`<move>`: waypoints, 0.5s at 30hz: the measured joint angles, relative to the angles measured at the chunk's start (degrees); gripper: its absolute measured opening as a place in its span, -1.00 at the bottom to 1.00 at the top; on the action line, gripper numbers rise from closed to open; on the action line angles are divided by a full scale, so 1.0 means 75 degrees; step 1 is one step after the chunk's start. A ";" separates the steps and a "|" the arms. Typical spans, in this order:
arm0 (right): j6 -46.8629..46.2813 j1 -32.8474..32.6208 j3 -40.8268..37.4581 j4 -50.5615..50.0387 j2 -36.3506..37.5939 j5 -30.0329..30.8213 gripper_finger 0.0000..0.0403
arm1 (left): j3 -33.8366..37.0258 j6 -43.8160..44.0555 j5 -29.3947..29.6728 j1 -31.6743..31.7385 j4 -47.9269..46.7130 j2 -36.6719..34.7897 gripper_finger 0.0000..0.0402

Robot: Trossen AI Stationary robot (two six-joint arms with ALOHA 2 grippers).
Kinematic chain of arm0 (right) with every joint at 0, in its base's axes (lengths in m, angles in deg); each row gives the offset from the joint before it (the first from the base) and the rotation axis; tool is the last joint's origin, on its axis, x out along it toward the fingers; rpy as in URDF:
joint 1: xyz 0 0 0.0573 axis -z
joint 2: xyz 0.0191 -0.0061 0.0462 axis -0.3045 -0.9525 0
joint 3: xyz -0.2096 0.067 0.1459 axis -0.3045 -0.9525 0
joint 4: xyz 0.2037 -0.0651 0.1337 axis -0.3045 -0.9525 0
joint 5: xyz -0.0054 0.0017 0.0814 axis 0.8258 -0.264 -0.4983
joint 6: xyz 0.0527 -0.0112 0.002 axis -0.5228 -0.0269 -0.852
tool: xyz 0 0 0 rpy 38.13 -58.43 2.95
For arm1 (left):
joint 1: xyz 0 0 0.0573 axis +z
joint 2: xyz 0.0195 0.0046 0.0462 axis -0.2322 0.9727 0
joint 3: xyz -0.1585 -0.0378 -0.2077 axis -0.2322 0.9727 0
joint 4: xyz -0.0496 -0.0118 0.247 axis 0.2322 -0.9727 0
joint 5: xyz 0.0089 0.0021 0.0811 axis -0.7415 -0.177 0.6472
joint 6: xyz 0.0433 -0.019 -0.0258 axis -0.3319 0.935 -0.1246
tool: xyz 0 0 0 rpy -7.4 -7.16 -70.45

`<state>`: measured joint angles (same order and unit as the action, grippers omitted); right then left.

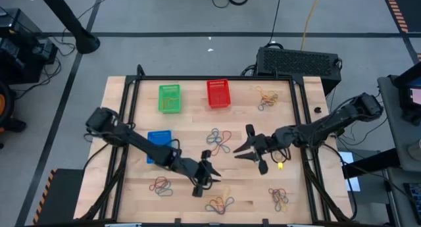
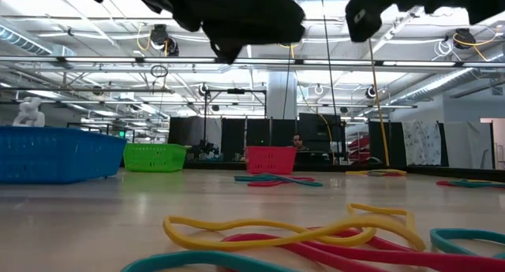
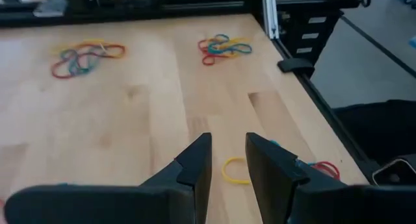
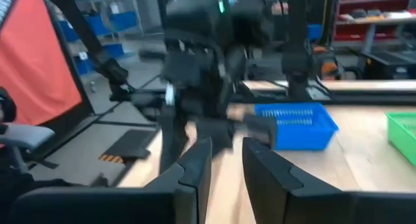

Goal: Sort rubber bands into baskets
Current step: Put the yellow rubber band into the green bin

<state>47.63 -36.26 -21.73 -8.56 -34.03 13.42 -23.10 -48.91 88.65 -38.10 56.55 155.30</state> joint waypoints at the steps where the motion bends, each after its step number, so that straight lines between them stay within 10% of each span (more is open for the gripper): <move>1: 0.0042 -0.0097 0.0076 -0.0080 0.0000 0.0000 -0.61 | -0.0118 0.0075 0.0003 -0.0035 -0.0045 0.0133 -0.49; 15: 0.0397 -0.1433 0.1051 -0.2001 -0.0425 0.0007 -0.61 | -0.2463 -0.0062 -0.0049 -0.0357 -0.1951 0.1949 -0.49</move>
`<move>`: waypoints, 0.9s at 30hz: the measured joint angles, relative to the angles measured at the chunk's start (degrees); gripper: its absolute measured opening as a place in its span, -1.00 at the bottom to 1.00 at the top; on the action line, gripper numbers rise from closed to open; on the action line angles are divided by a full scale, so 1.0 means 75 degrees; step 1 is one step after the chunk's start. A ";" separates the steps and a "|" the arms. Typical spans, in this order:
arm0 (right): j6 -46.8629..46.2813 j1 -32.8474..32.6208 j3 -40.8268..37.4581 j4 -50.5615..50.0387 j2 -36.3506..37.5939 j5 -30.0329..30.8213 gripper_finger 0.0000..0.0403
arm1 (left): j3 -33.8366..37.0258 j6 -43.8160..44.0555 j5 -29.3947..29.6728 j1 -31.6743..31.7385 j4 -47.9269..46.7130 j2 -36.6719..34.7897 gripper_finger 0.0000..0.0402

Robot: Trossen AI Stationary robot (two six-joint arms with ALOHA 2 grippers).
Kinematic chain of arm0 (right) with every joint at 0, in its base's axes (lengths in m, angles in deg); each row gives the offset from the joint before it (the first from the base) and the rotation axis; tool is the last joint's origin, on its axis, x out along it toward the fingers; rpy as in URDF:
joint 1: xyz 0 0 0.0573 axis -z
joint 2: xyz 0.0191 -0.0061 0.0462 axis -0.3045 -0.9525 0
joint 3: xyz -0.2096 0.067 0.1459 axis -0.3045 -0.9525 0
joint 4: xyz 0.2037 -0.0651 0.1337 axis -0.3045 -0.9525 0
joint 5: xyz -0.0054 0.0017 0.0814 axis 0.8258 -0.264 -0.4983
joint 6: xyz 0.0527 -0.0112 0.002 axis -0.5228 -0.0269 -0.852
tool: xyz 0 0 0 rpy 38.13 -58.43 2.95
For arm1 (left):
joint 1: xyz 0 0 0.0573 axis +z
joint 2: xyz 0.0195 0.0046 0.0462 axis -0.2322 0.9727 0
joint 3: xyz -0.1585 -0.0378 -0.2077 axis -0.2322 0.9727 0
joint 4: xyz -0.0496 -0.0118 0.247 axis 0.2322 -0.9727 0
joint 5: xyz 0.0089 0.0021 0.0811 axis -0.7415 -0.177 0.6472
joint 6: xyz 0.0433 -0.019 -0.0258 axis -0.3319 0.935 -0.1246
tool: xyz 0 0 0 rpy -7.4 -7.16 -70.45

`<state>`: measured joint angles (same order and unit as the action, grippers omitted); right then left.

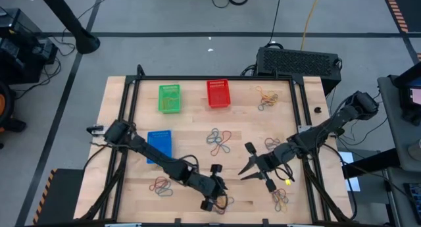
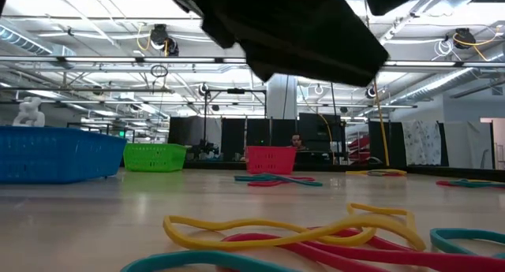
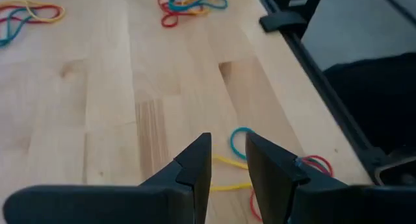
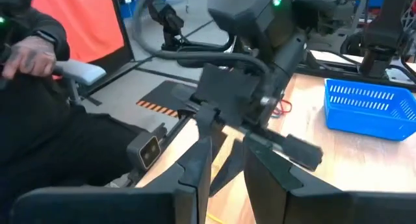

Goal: Sort rubber bands into baskets
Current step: Put the yellow rubber band into the green bin

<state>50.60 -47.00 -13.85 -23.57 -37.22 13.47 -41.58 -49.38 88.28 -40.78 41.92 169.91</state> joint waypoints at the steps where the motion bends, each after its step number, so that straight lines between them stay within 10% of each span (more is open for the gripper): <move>1: 0.0041 -0.0024 0.0065 0.0008 -0.0058 0.0017 -0.61 | -0.0220 -0.0102 -0.0002 0.0015 -0.0282 0.0117 -0.49; 9: 0.0005 -0.0099 0.0500 -0.0304 -0.0449 -0.0001 -0.61 | -0.1733 -0.0643 -0.0009 0.0212 -0.2248 0.0721 -0.49; 27: -0.0655 -0.0637 0.0998 -0.3270 -0.0385 0.0008 -0.61 | -0.1790 -0.0880 -0.0679 0.0589 -0.2281 0.1254 -0.49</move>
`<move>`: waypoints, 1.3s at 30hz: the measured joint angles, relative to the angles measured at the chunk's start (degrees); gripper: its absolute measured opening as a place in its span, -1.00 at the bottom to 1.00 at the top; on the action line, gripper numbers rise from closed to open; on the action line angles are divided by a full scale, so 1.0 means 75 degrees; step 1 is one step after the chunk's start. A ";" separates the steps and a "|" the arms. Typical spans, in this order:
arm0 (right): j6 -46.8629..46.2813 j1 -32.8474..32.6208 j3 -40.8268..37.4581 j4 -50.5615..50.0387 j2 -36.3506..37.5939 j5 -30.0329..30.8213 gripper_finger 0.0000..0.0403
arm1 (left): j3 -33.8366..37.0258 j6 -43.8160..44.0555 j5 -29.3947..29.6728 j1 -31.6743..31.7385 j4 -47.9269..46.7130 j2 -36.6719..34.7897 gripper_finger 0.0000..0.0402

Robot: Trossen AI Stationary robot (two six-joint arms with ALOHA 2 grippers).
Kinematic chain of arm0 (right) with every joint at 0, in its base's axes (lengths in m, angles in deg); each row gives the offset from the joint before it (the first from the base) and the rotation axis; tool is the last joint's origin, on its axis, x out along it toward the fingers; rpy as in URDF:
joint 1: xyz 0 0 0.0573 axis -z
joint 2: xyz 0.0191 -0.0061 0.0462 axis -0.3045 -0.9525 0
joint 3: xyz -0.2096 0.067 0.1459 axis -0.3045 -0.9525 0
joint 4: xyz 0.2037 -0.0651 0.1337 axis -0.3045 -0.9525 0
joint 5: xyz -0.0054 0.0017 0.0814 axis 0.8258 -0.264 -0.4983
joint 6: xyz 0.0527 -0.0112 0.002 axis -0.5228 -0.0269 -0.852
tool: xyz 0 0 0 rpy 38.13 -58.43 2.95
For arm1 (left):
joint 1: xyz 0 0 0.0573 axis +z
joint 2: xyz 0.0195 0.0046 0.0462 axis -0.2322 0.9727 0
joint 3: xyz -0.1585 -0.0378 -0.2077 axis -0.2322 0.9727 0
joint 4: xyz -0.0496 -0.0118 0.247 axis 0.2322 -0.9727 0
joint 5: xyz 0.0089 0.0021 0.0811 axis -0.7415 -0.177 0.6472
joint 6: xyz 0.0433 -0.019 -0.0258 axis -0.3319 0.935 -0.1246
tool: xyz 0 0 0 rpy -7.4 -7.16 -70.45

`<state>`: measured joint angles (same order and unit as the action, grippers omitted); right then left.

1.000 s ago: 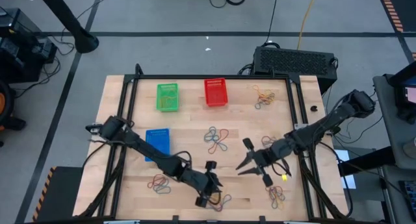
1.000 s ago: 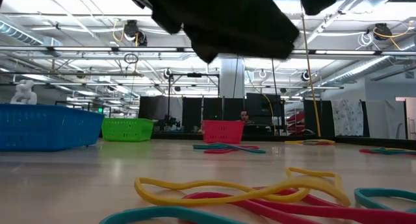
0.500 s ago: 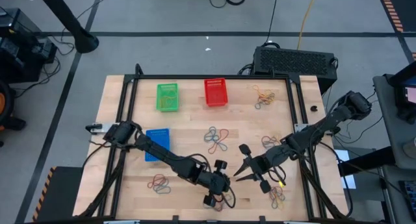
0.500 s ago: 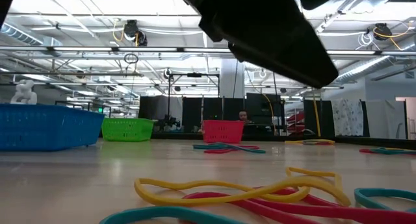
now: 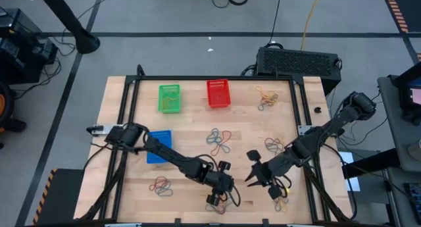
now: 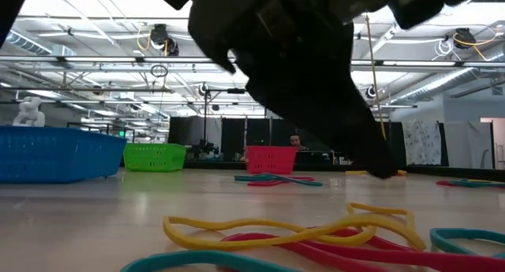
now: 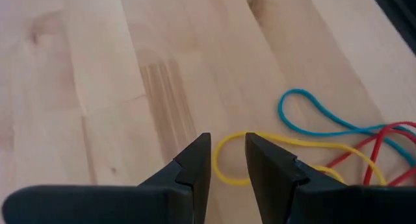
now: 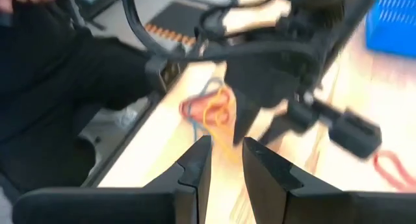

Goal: Sort rubber bands into baskets
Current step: Put the yellow rubber band into the green bin

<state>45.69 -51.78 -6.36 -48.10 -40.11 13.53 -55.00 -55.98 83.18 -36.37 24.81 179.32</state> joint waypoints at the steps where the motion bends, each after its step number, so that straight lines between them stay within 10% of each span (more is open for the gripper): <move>1: -0.0099 -0.0001 0.0000 -0.0106 0.0000 0.0001 -0.61 | 0.0001 0.0001 0.0000 0.0010 -0.0032 0.0013 -0.49; 30: 0.0080 0.0147 -0.0015 -0.0224 0.0000 0.0078 -0.61 | 0.0298 0.0507 -0.0620 0.0050 0.0229 0.0227 -0.51; 39: 0.0056 0.0144 -0.0023 -0.0172 0.0000 0.0276 -0.61 | 0.0271 0.0636 -0.0661 0.0053 0.0293 0.0353 -0.90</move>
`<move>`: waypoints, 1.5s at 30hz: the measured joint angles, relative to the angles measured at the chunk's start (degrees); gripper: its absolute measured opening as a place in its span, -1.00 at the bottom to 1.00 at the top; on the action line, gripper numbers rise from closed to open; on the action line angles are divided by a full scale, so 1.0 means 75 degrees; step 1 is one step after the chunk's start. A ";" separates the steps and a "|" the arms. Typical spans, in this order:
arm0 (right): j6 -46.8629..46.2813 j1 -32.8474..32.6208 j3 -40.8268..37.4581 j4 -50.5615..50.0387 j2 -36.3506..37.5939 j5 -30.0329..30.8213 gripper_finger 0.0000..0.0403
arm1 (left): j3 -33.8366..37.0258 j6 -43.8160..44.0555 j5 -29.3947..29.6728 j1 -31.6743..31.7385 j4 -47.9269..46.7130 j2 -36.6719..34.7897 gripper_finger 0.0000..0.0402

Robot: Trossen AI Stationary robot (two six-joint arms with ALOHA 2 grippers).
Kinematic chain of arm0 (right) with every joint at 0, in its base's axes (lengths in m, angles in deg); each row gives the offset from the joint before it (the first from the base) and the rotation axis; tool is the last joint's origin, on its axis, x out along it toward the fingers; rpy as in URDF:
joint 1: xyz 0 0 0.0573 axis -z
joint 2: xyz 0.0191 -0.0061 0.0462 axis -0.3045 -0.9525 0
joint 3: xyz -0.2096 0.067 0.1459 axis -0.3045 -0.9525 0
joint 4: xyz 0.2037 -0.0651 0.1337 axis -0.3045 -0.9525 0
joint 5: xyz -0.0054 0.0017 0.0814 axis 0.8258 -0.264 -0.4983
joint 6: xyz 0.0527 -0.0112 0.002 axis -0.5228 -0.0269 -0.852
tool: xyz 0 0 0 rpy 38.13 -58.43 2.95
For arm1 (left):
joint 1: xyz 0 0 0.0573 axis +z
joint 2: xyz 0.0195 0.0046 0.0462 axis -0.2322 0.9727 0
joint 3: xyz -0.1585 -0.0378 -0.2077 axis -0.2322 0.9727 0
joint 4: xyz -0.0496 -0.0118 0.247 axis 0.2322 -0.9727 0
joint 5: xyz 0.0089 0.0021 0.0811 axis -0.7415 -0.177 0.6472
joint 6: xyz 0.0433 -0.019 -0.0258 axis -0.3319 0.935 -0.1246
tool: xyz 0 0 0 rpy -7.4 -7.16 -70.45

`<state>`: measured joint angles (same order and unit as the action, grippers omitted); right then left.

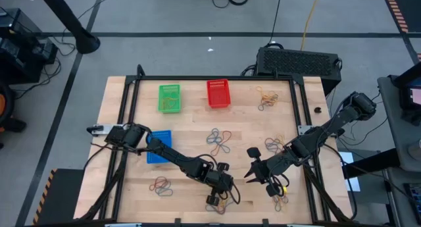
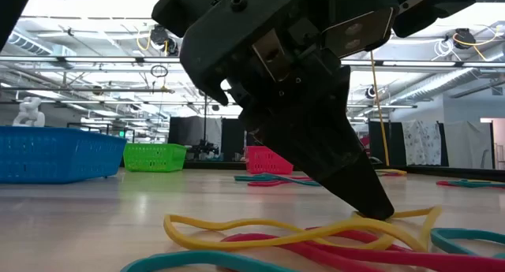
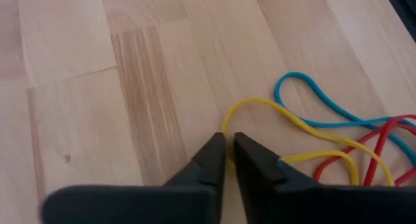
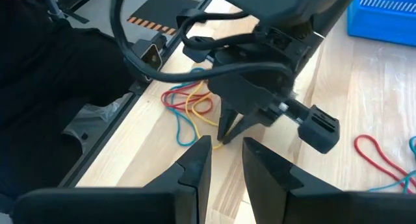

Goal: Sort rubber bands into baskets
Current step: Put the yellow rubber band into the green bin

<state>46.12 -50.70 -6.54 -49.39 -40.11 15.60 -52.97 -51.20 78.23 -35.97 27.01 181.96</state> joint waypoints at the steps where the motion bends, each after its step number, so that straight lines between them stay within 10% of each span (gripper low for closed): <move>1: 0.0000 0.0000 0.0000 0.0004 0.0000 0.0002 -0.61 | 0.0003 -0.0034 0.0082 -0.0018 -0.0012 -0.0037 -0.94; 30: 0.0829 0.0003 0.0012 -0.0102 0.0003 0.0006 -0.61 | 0.0038 -0.1037 0.3475 -0.0133 -0.4410 -0.4118 -0.99; 45: 0.1387 0.0455 0.0015 -0.0114 0.0003 0.0970 -0.61 | 0.0242 -0.1407 0.3919 0.2300 -0.7005 -0.5812 -0.99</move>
<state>56.52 -47.29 -6.43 -50.24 -40.09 22.88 -51.15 -61.75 107.62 -18.72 -25.52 138.37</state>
